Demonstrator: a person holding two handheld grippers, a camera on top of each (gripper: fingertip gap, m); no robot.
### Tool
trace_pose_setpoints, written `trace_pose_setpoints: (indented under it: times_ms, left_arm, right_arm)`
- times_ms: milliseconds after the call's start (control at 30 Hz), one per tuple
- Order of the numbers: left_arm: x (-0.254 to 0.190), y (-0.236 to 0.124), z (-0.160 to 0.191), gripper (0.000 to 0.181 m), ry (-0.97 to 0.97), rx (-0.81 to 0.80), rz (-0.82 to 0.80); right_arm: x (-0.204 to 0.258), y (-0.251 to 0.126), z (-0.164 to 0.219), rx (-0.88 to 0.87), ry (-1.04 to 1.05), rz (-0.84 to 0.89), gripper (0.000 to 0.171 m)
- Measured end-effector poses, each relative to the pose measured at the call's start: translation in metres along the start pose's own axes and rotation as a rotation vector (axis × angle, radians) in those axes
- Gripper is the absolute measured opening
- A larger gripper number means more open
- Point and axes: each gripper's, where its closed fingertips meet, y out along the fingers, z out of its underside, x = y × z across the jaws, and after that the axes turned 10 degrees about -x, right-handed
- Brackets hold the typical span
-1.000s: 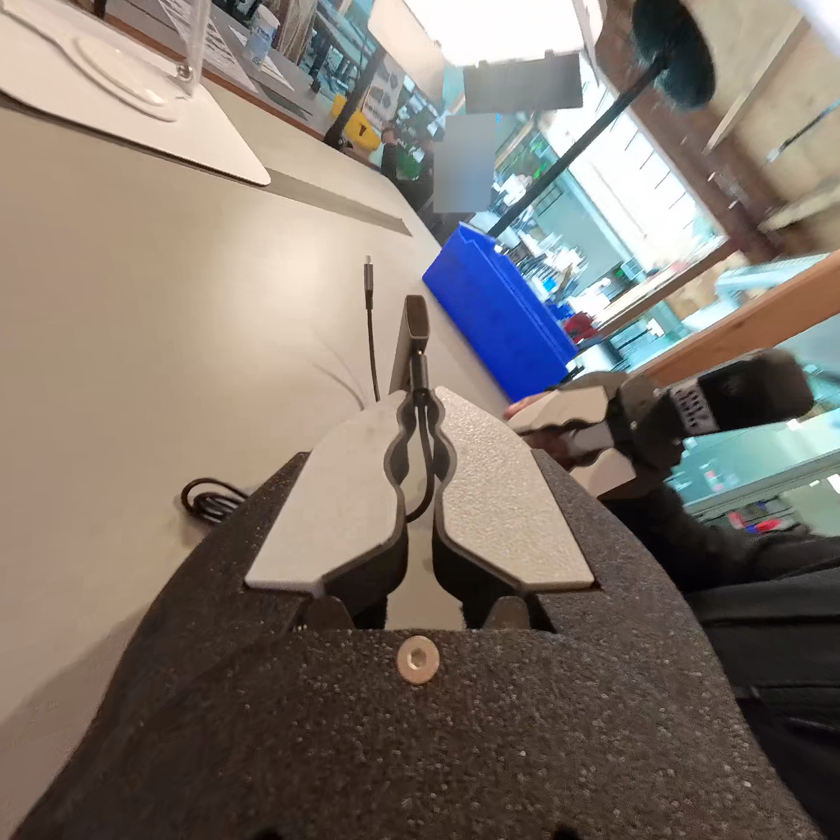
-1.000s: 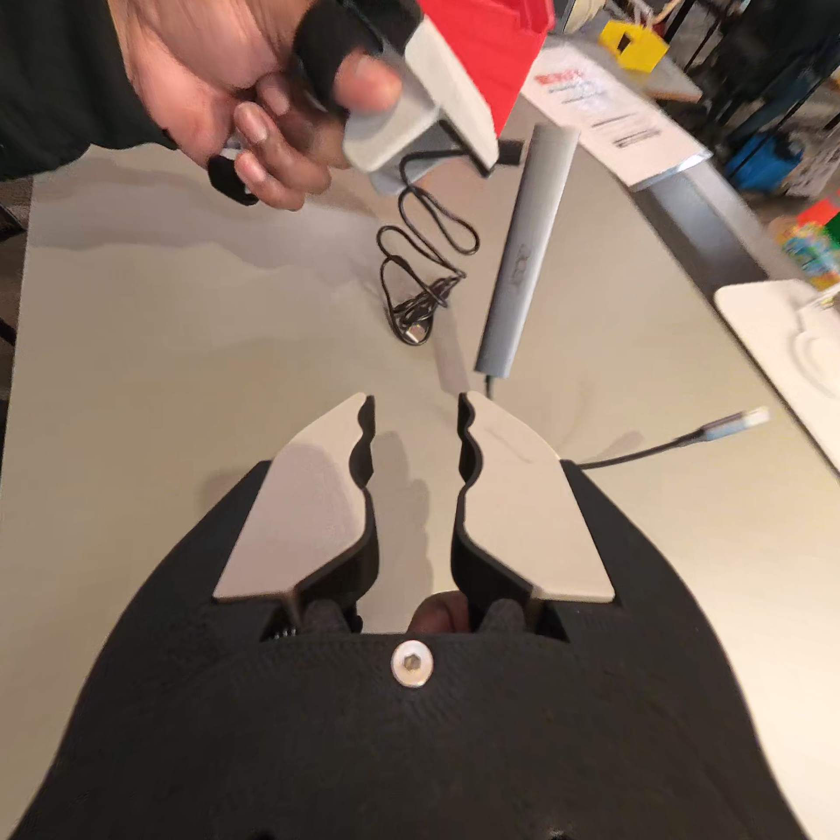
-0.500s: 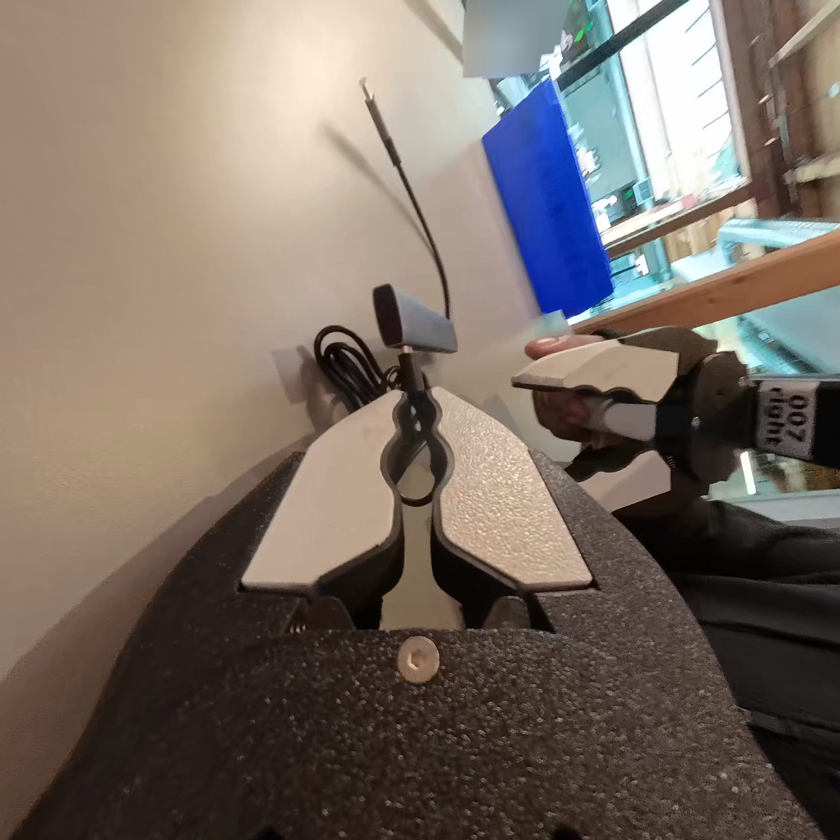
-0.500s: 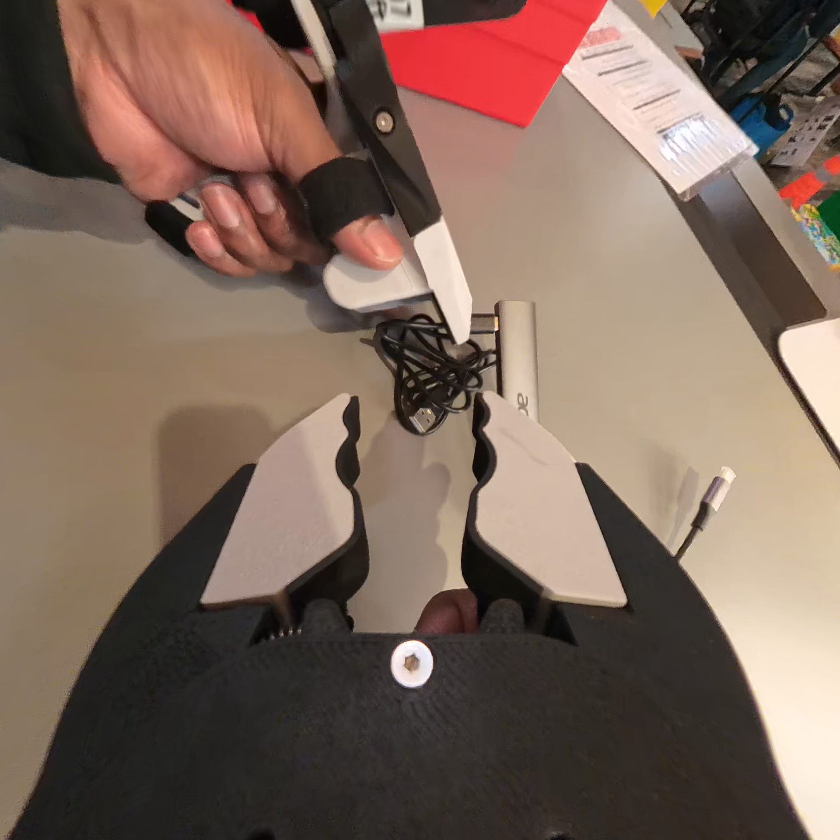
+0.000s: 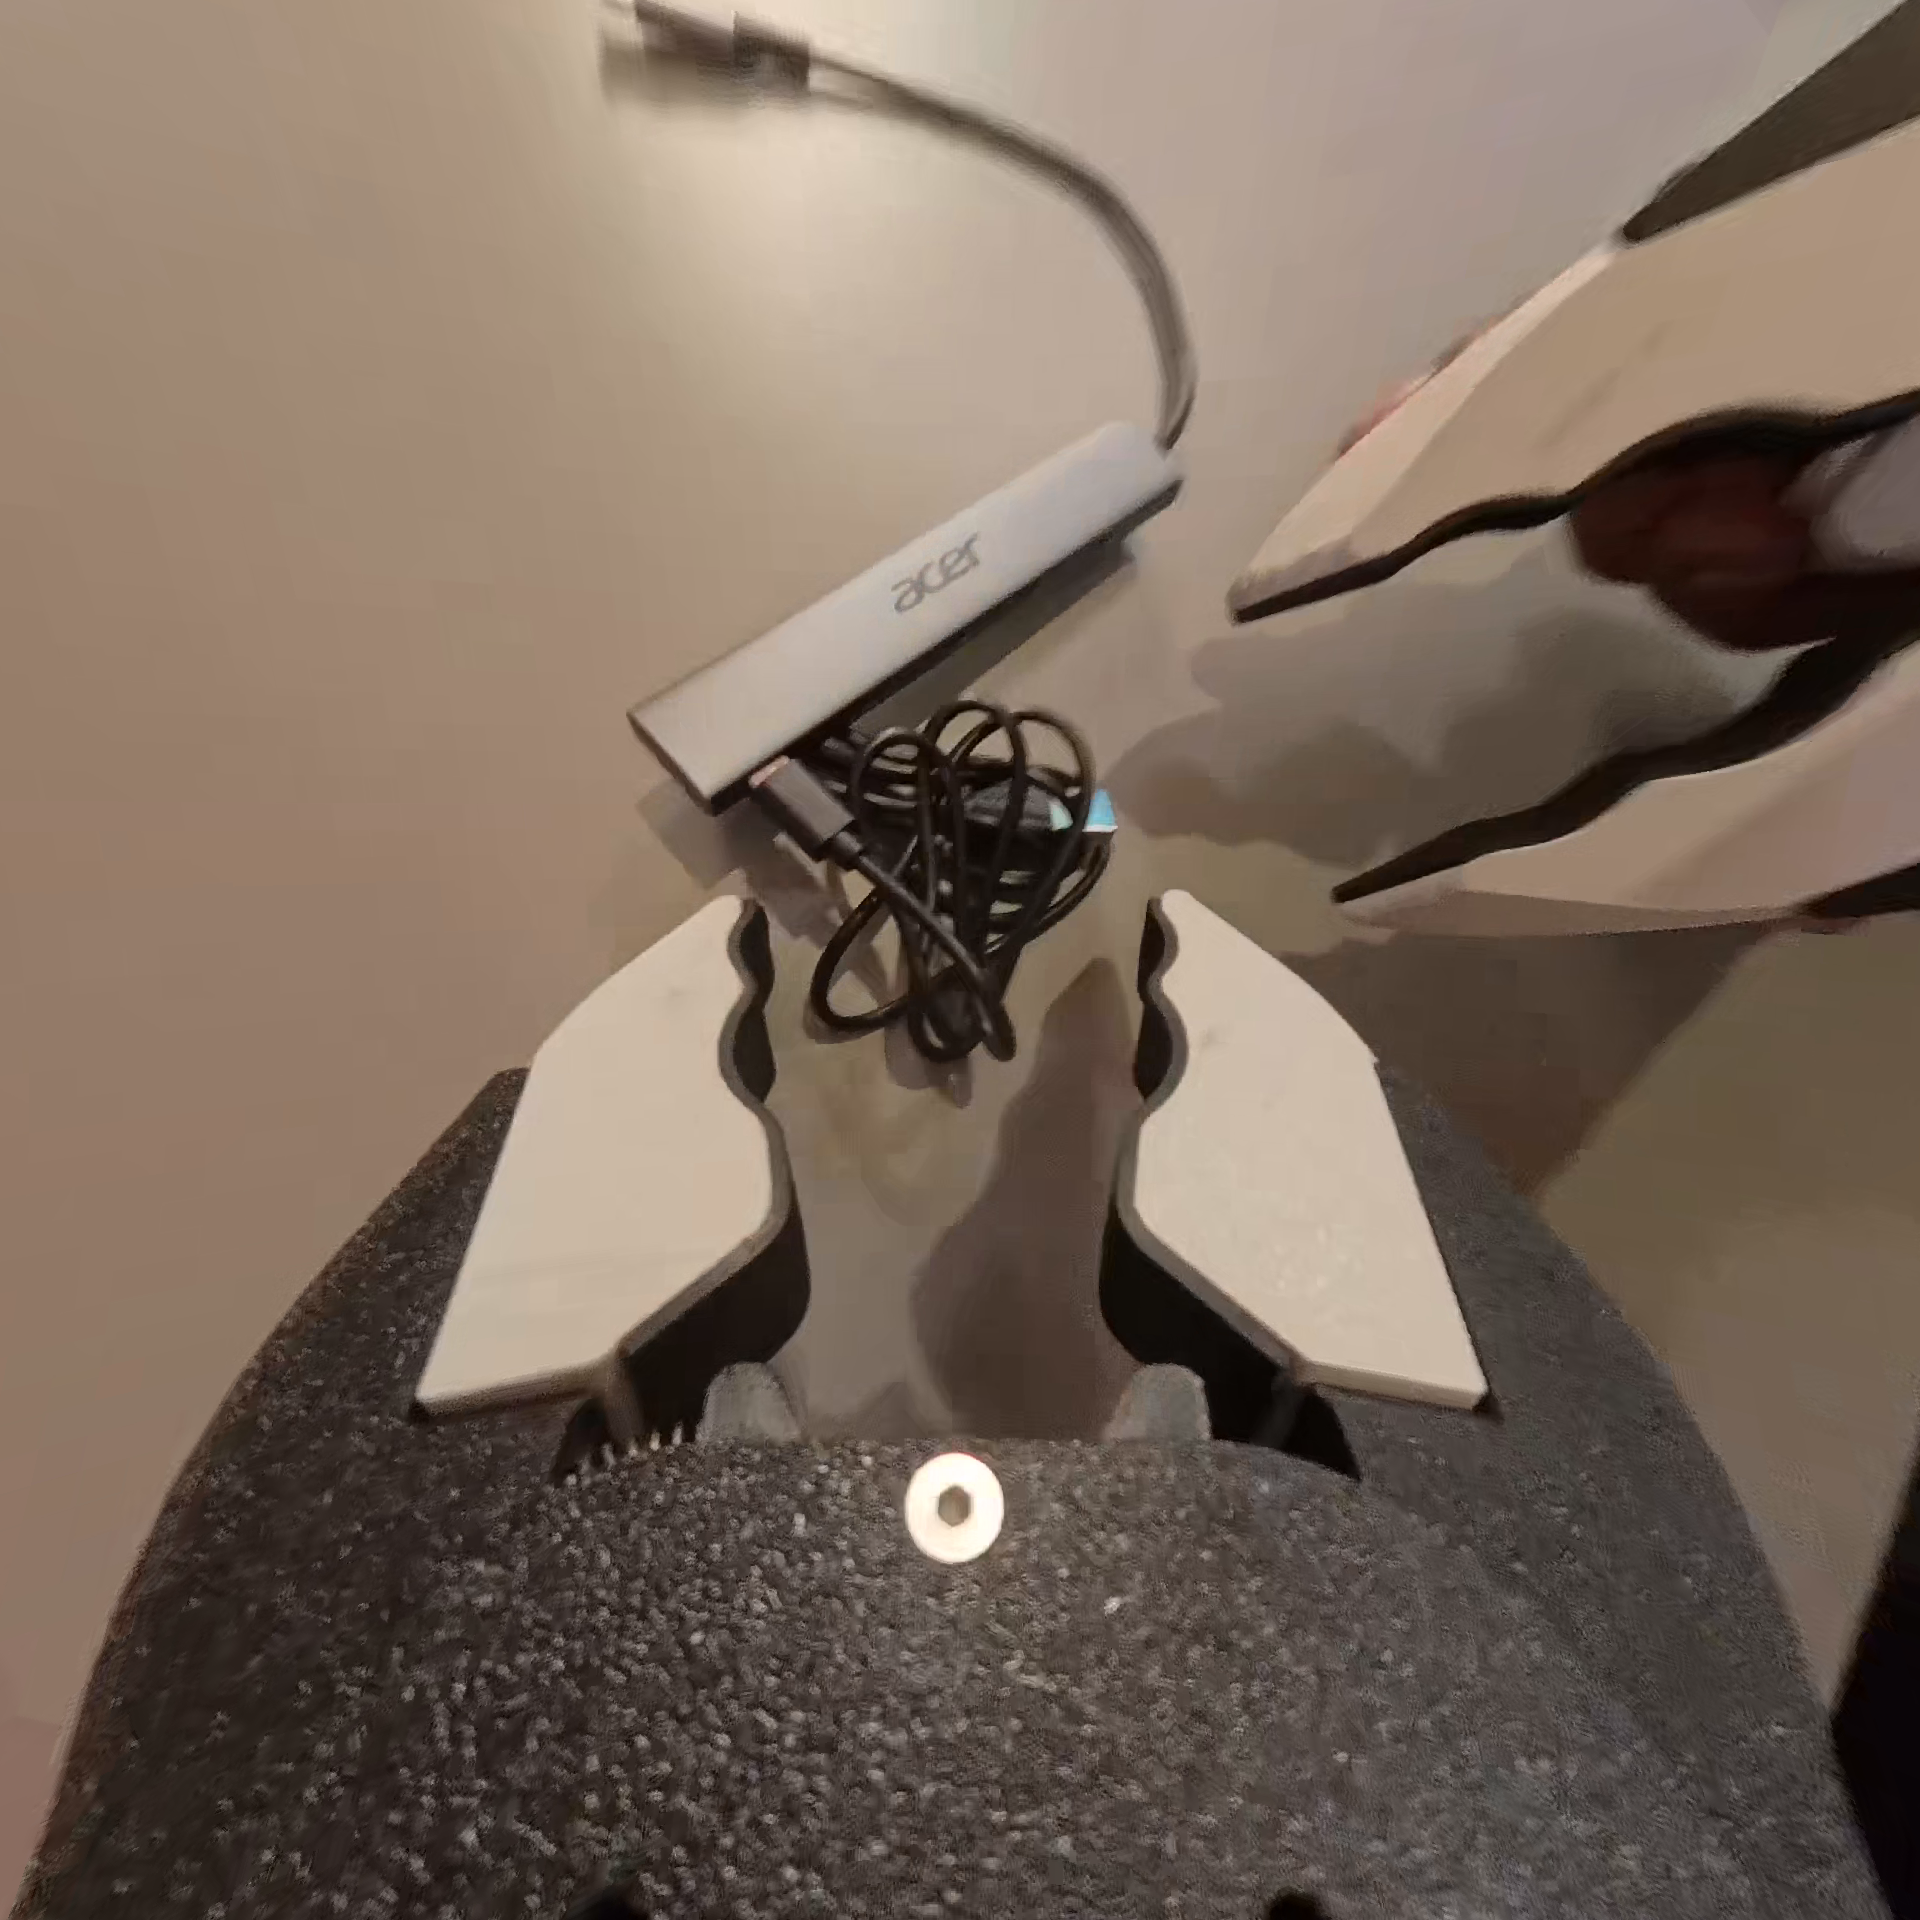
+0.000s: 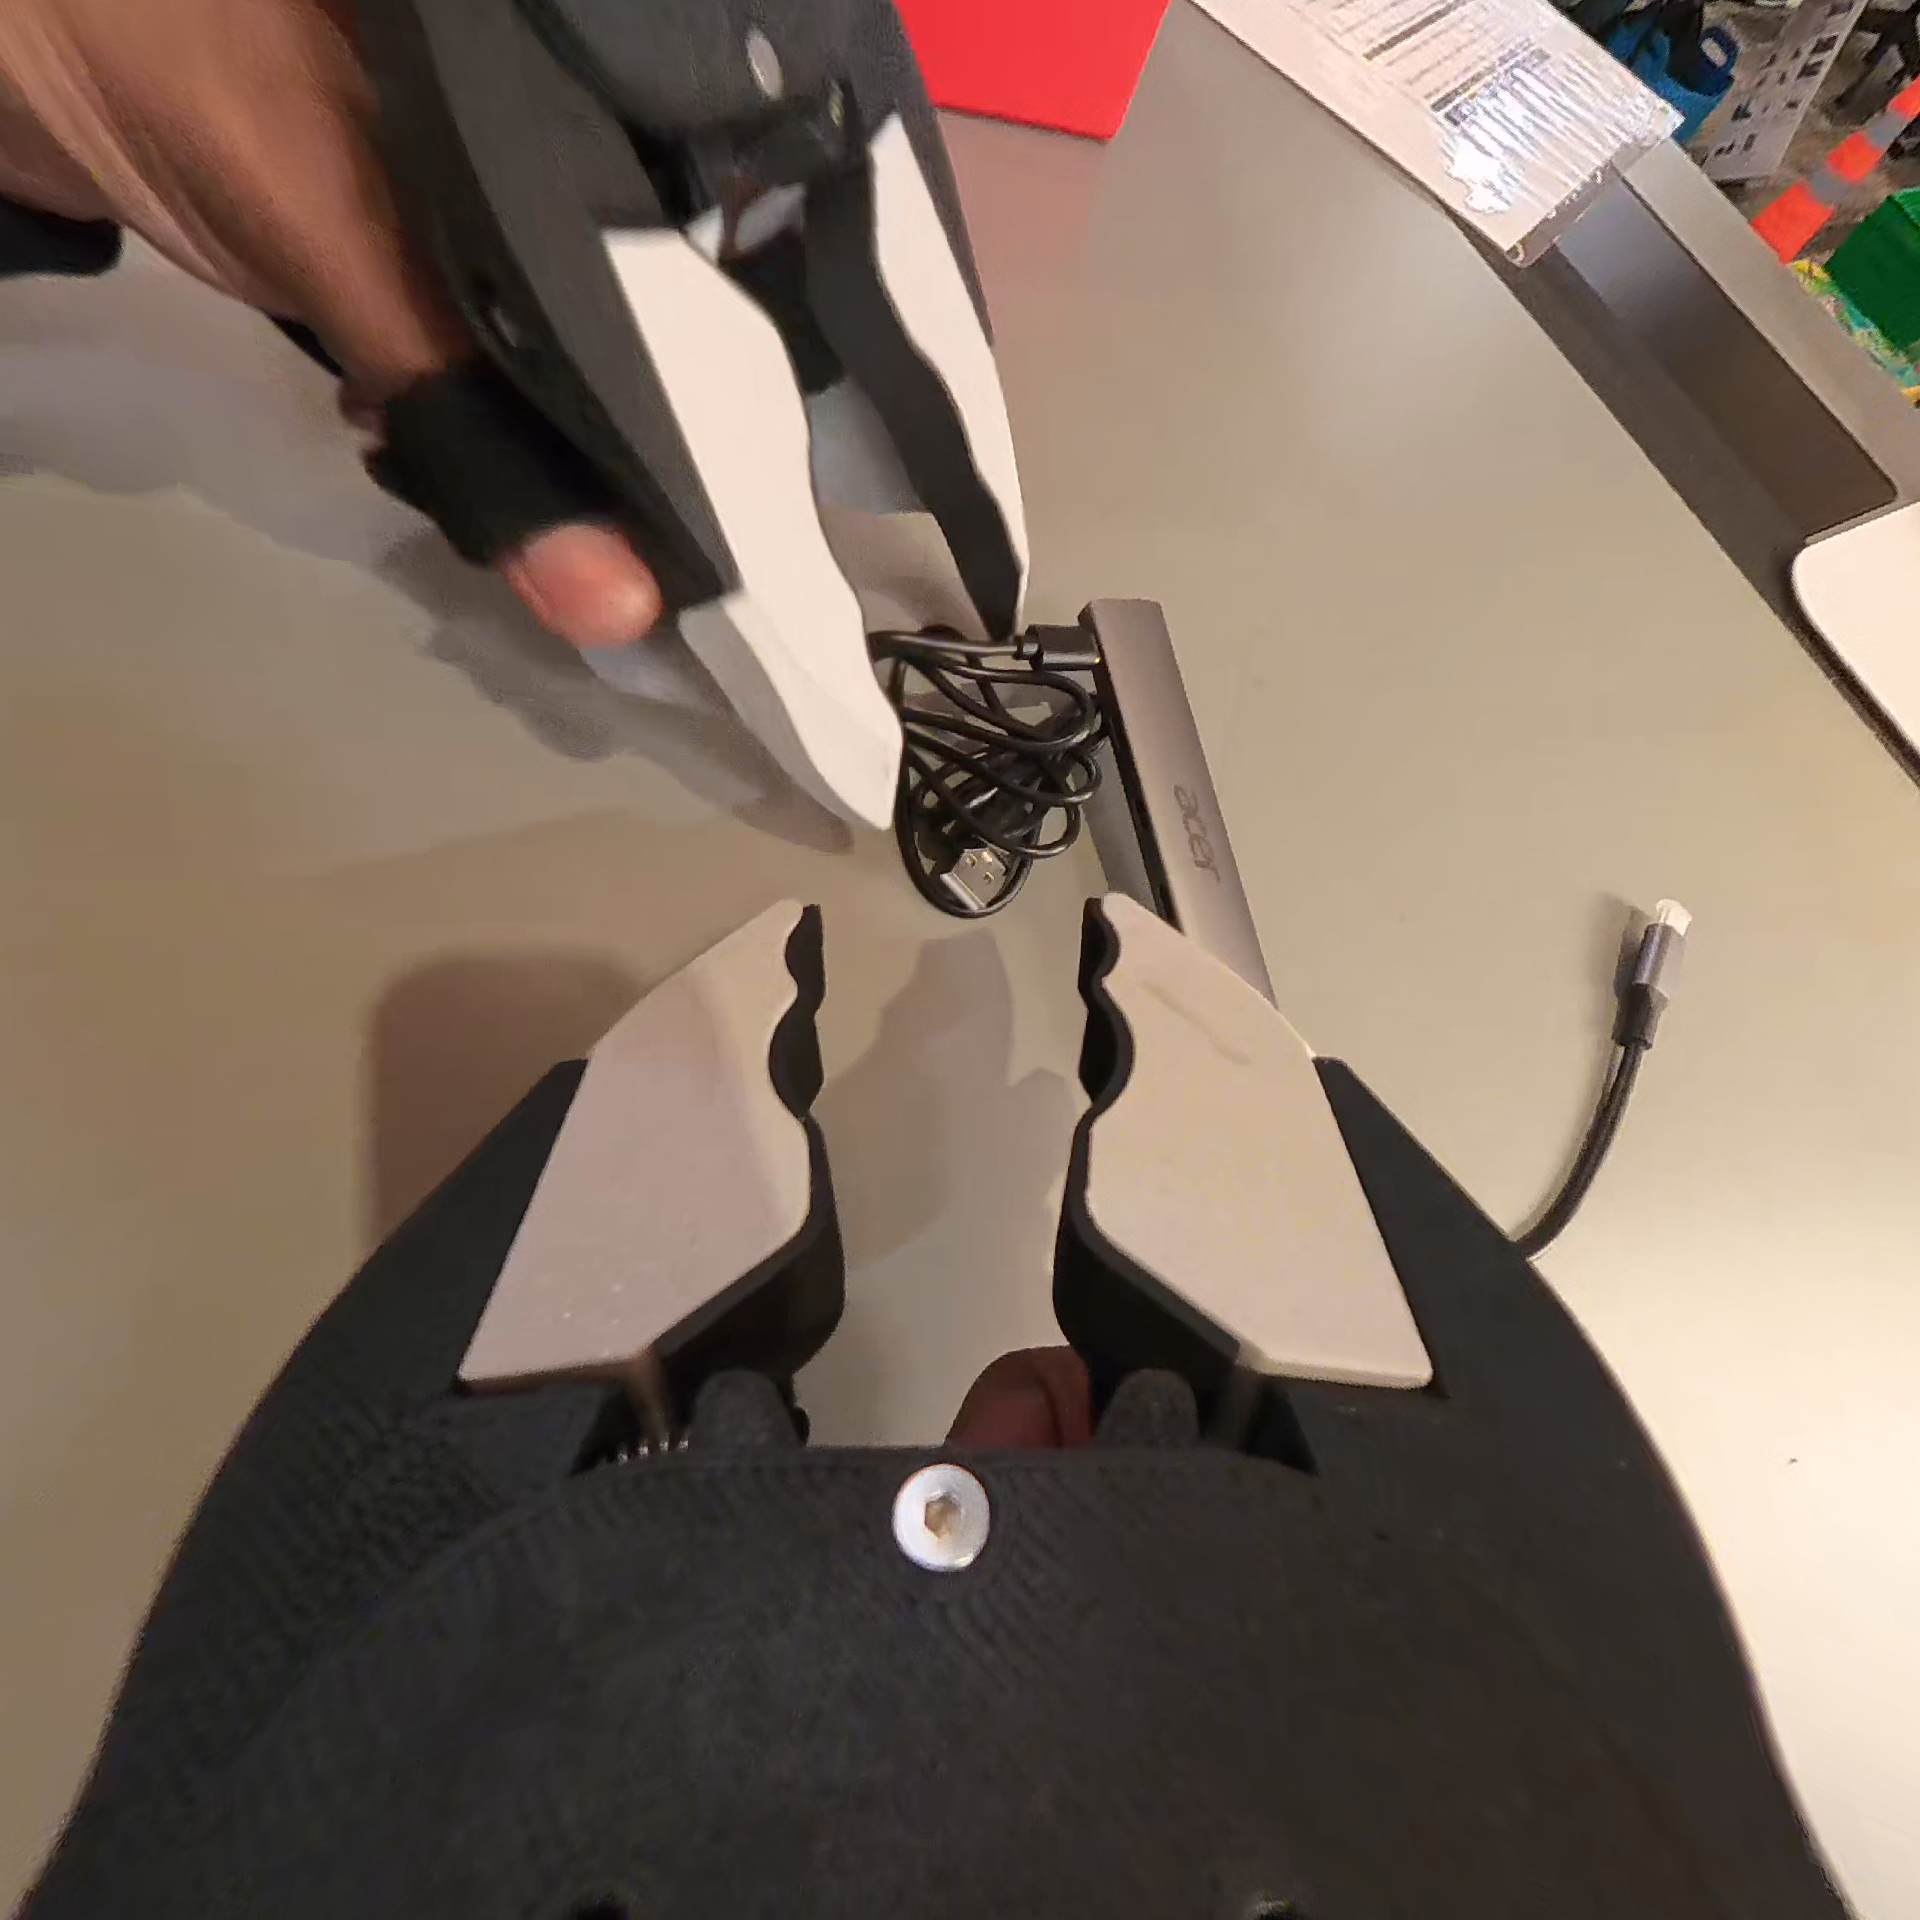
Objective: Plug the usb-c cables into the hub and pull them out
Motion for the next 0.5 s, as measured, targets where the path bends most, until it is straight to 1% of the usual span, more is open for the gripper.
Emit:
trace_pose_setpoints:
  times_ms: [33, 67, 100, 167, 200, 367, 500]
  left_arm:
    - [0.005, 0.004, 0.007, 0.063, 0.031, 0.044, -0.036]
    - [0.007, 0.006, 0.007, 0.054, 0.064, 0.03, -0.054]
    - [0.004, 0.006, 0.007, 0.04, 0.072, 0.027, -0.04]
    - [-0.005, 0.007, 0.009, 0.015, 0.043, 0.034, 0.023]
    - [-0.01, 0.007, 0.01, 0.01, 0.013, 0.031, 0.057]
    - [-0.025, 0.007, 0.01, 0.006, -0.116, 0.008, 0.177]
    - [-0.034, 0.003, 0.006, 0.006, -0.229, -0.019, 0.266]
  right_arm:
    - [0.0, 0.0, 0.0, 0.002, -0.013, 0.005, 0.048]
    - [0.0, -0.001, -0.001, 0.002, -0.03, 0.012, 0.048]
    - [0.0, -0.002, -0.002, -0.002, -0.049, 0.017, 0.049]
    - [0.0, -0.005, -0.007, -0.024, -0.102, 0.031, 0.051]
    - [0.0, -0.006, -0.008, -0.032, -0.141, 0.039, 0.051]
    - [-0.002, -0.001, -0.004, -0.004, -0.417, 0.066, 0.058]
    - [0.003, 0.01, 0.001, 0.057, -0.624, -0.004, 0.065]
